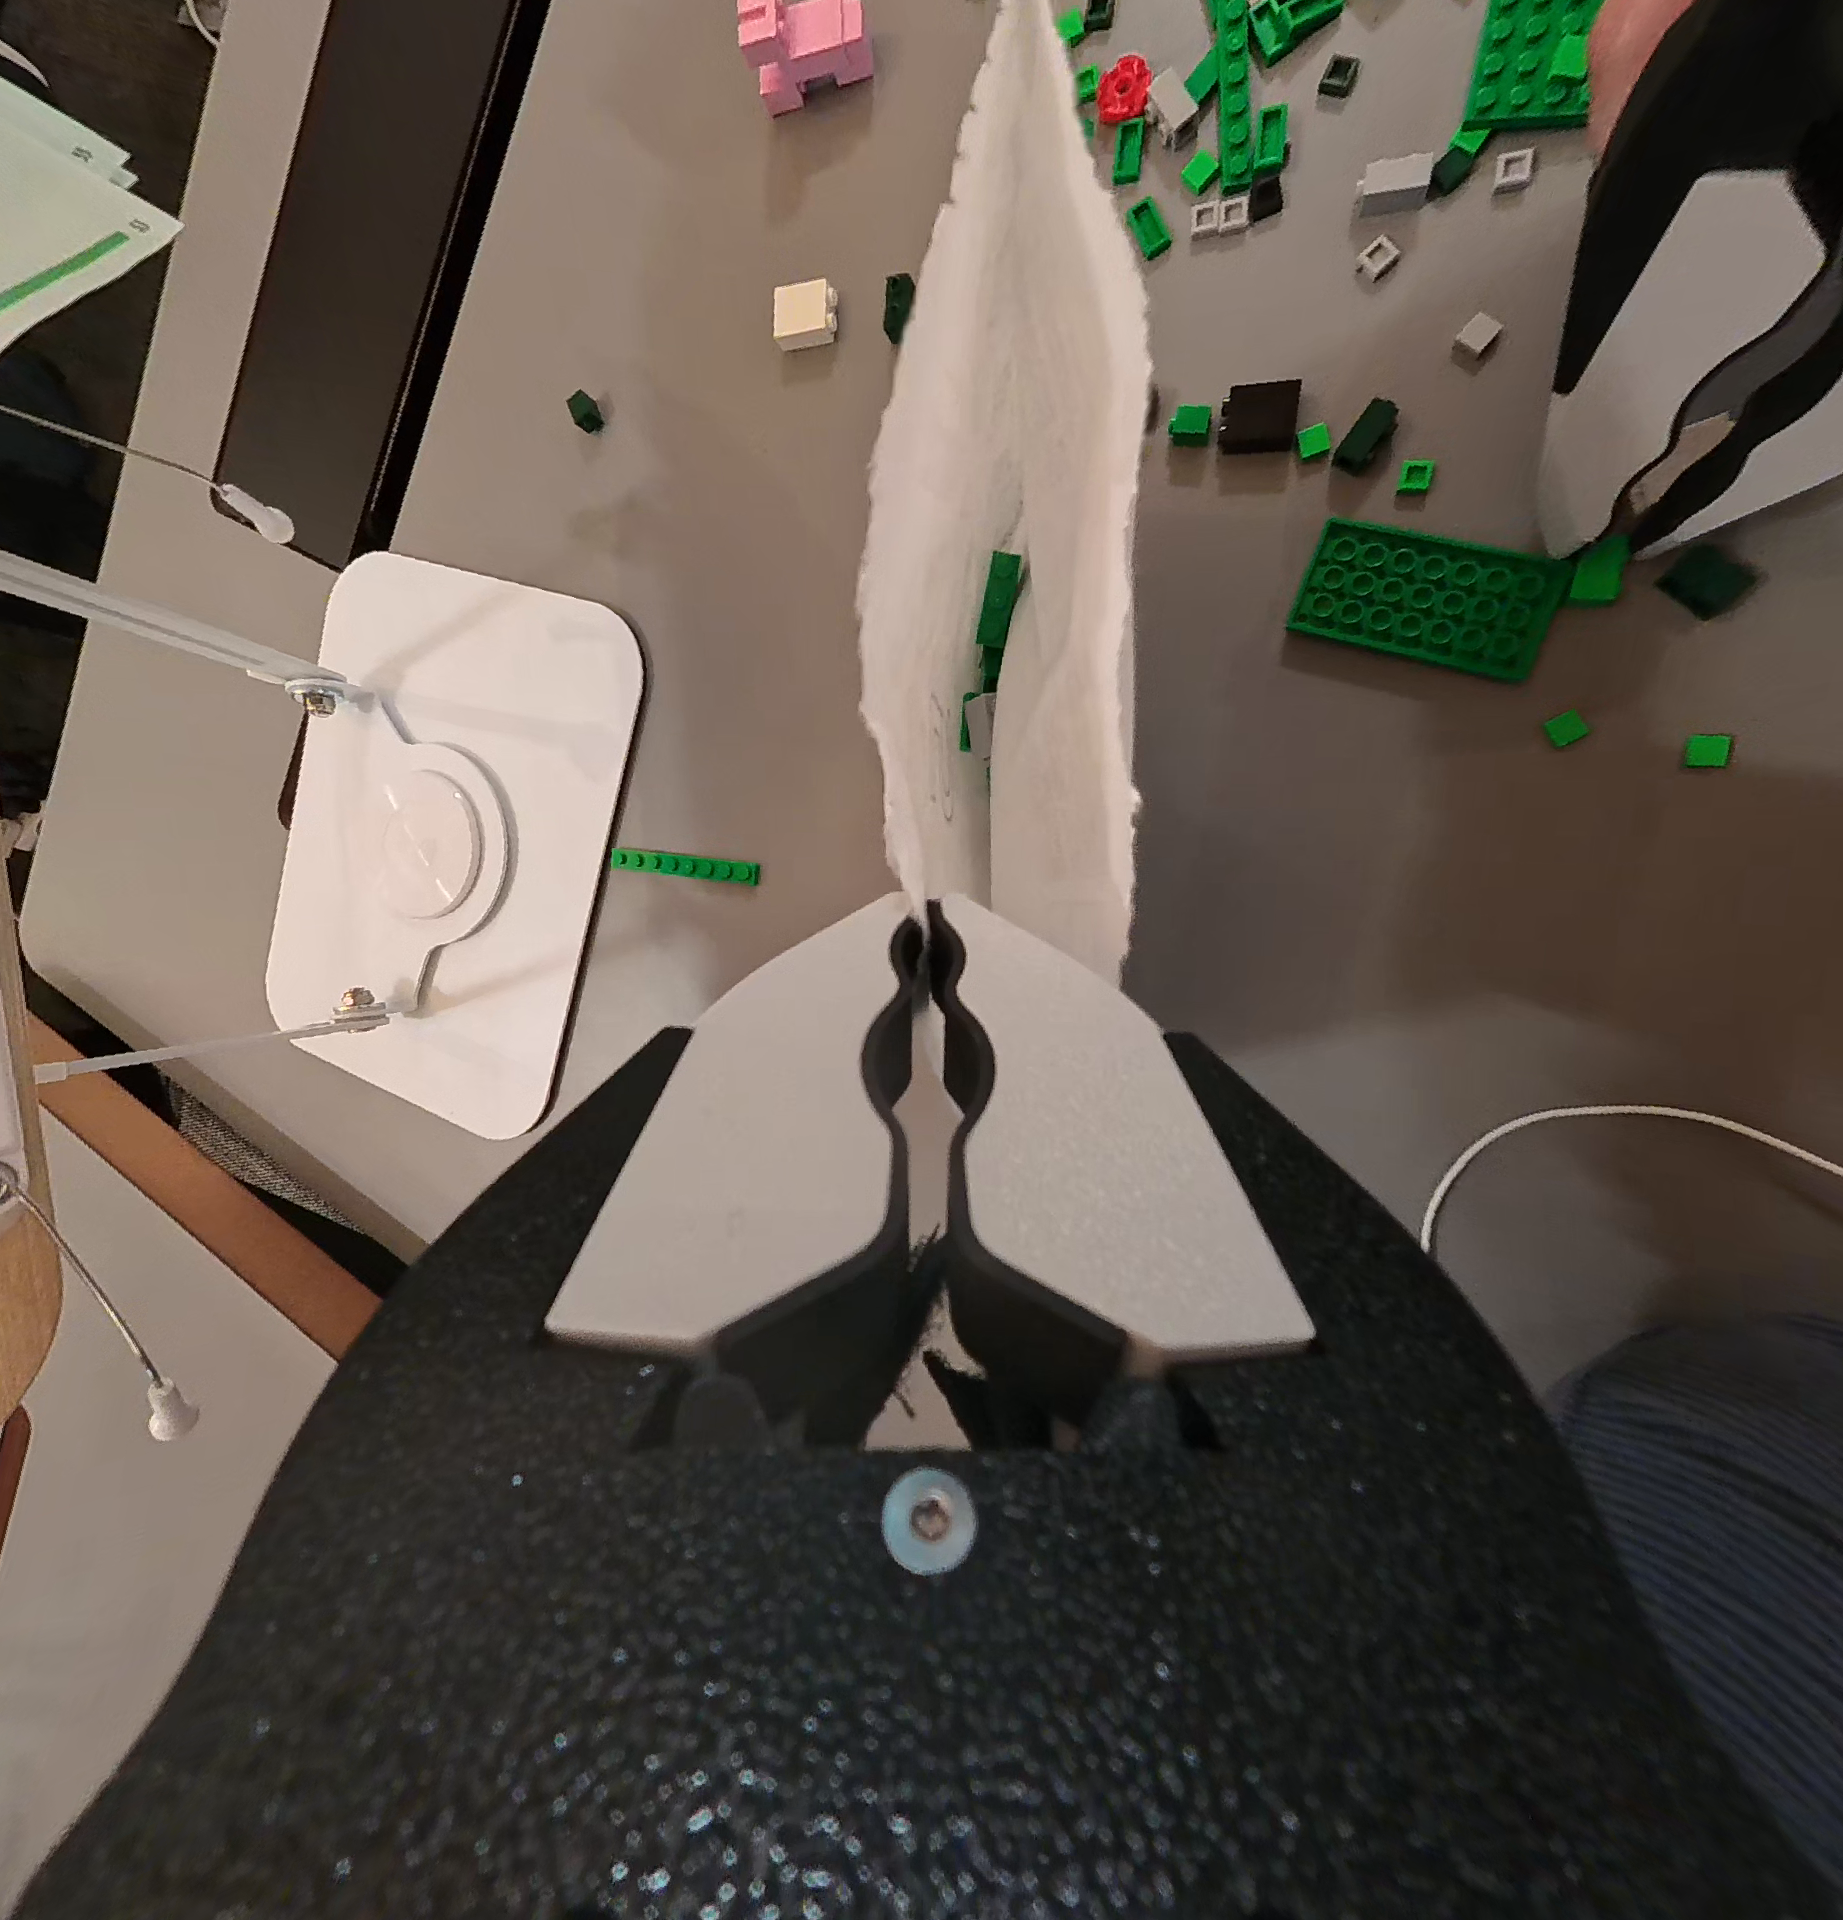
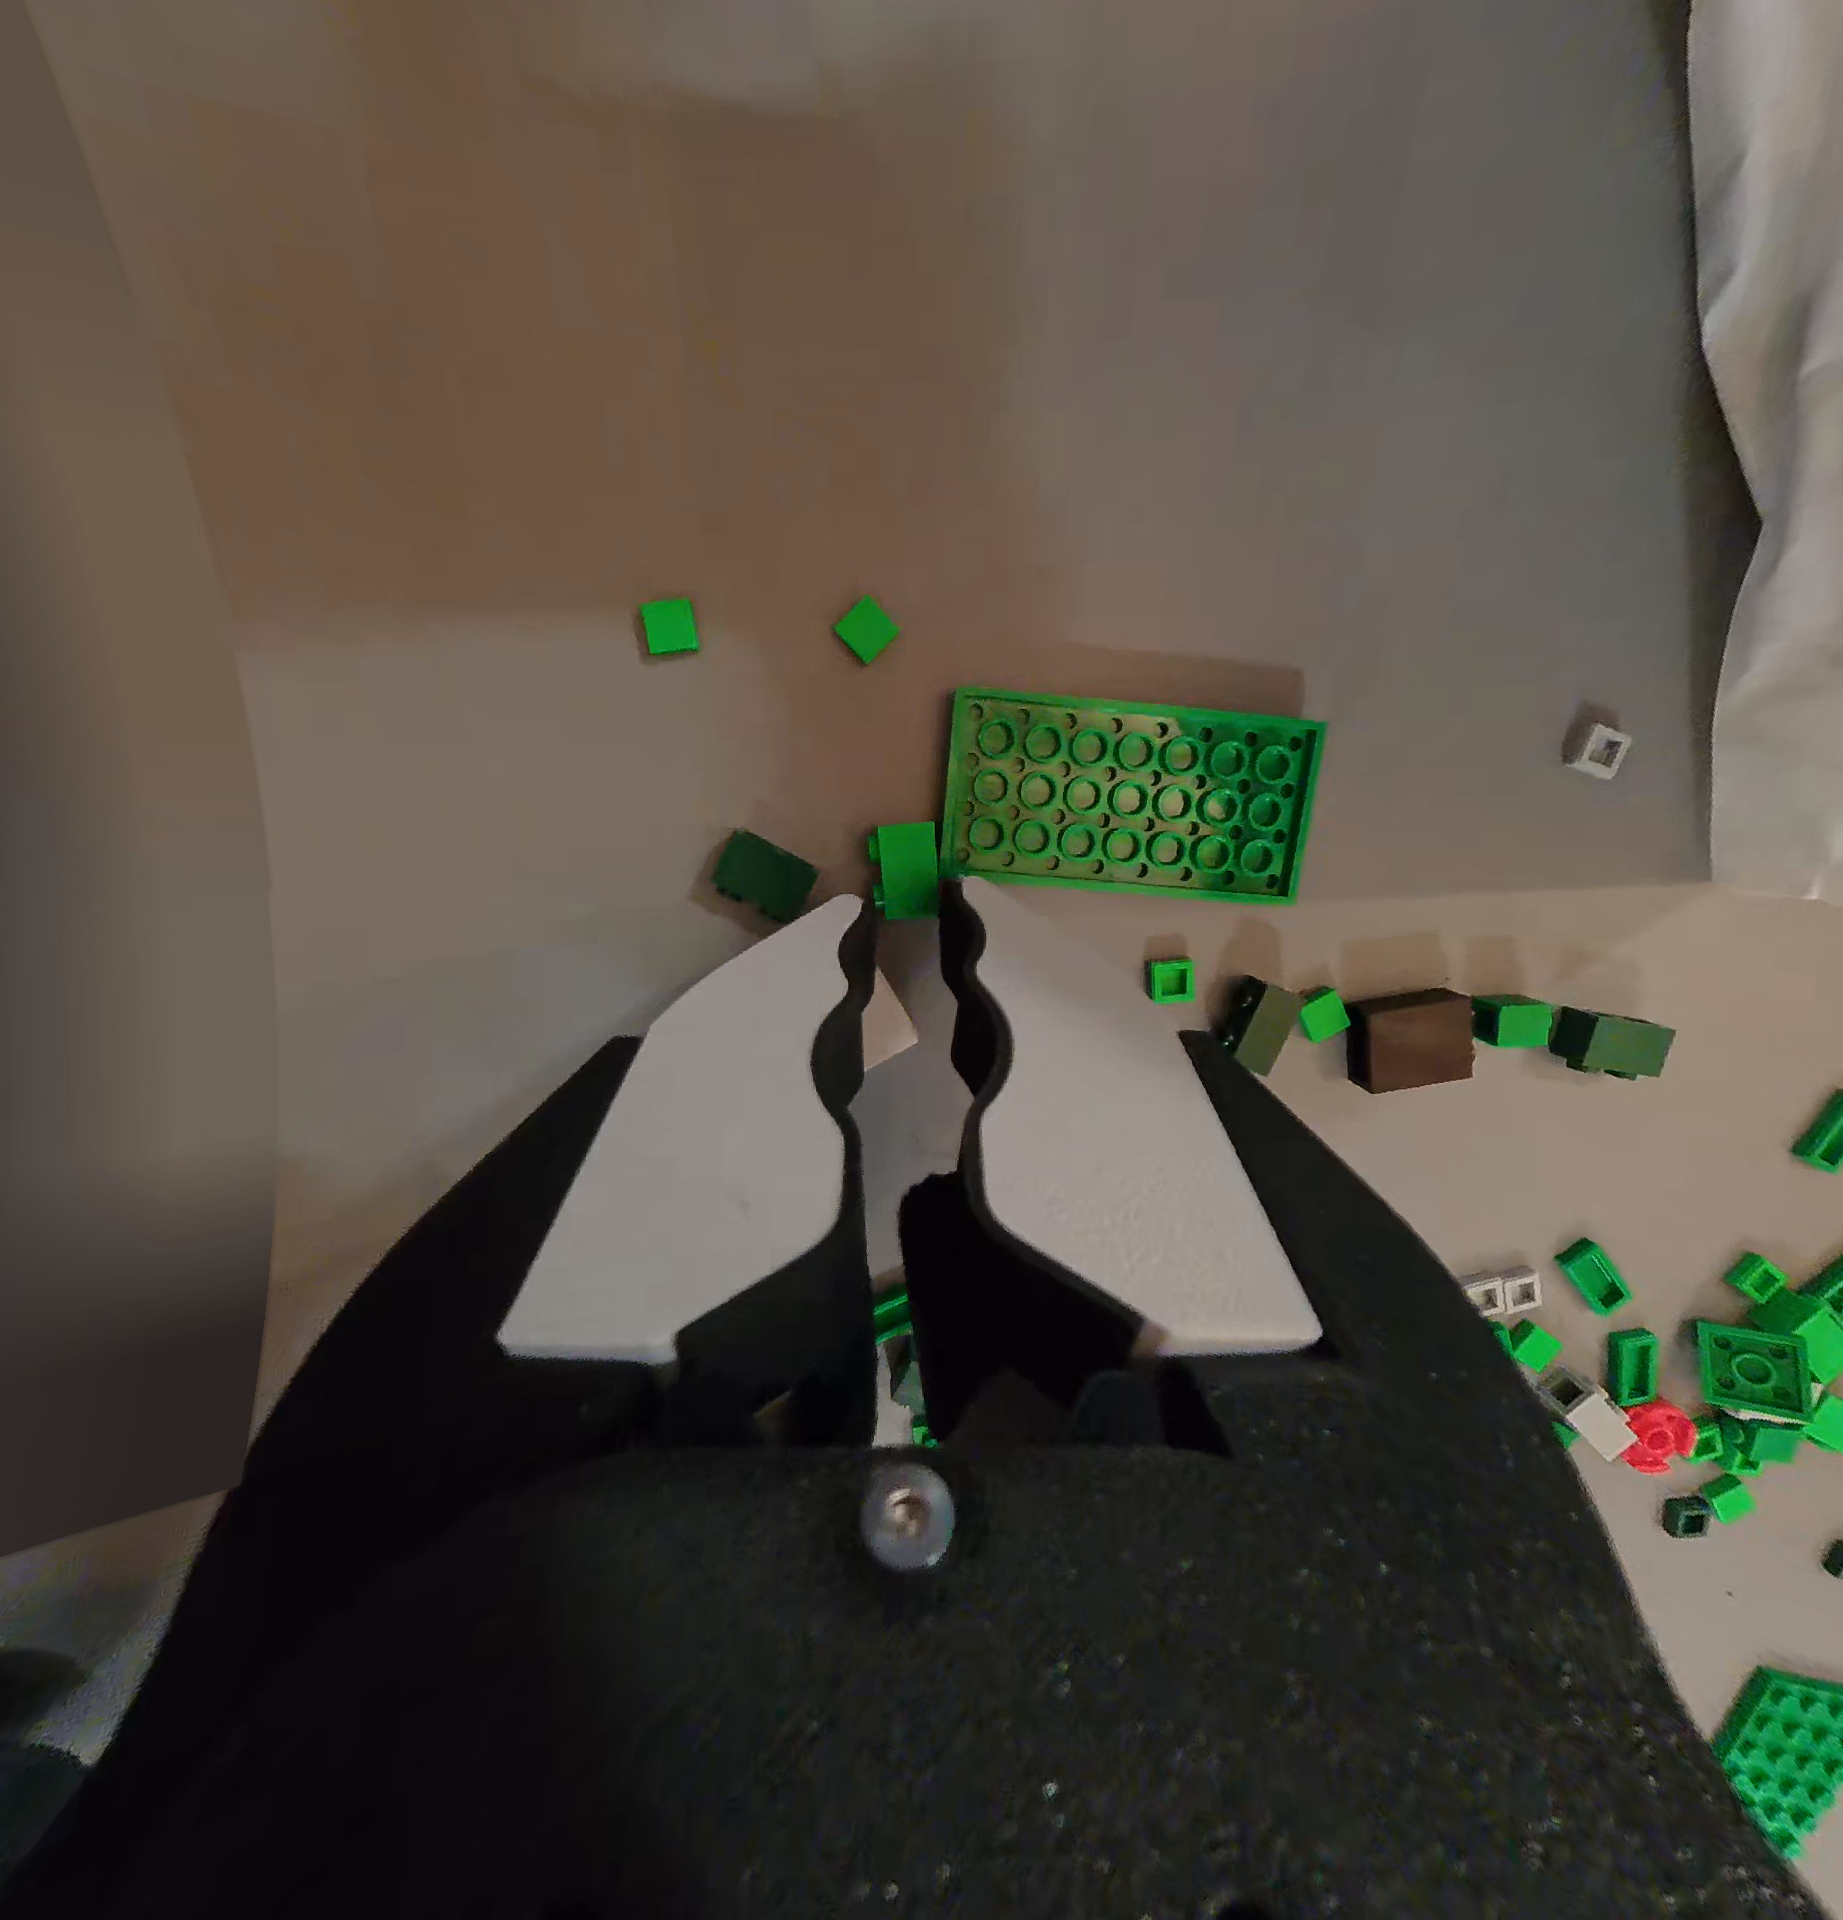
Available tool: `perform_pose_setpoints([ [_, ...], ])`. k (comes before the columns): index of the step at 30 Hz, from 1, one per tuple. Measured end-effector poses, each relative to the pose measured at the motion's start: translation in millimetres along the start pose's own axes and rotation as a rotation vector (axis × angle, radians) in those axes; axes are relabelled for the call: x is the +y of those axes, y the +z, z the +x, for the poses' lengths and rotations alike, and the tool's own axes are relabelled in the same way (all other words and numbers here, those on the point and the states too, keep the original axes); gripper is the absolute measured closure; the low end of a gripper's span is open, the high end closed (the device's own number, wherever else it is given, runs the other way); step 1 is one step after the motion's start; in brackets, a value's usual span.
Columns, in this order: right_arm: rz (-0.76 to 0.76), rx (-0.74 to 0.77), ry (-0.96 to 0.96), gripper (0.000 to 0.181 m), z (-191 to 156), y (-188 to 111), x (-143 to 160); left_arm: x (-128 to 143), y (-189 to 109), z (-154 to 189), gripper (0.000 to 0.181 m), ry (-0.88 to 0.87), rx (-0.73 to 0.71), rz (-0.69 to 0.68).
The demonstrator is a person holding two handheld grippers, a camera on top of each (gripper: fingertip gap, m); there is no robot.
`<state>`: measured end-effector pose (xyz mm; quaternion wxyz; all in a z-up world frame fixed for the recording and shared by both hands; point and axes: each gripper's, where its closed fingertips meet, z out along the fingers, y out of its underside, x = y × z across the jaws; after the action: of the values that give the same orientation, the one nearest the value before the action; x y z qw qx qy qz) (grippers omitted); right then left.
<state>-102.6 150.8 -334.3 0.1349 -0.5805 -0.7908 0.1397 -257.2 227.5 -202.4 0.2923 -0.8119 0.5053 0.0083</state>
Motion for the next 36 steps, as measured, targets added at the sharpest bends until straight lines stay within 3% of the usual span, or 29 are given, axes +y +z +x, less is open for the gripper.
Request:
perform_pose_setpoints([
  [29,0.052,0.017,-0.003,0.17,-0.3,0.9,-4.1,-0.3,0.7,0.2,0.181,0.001,0.002,-0.003],
  [32,0.163,0.091,-0.047,0.17,9.7,-19.7,-29.4,-0.6,0.4,0.3,0.181,0.003,0.0,-0.002],
  [36,0.433,0.437,-0.129,0.17,53.7,-87.2,-98.7,-1.3,0.8,0.7,0.181,0.006,0.0,-0.005],
])
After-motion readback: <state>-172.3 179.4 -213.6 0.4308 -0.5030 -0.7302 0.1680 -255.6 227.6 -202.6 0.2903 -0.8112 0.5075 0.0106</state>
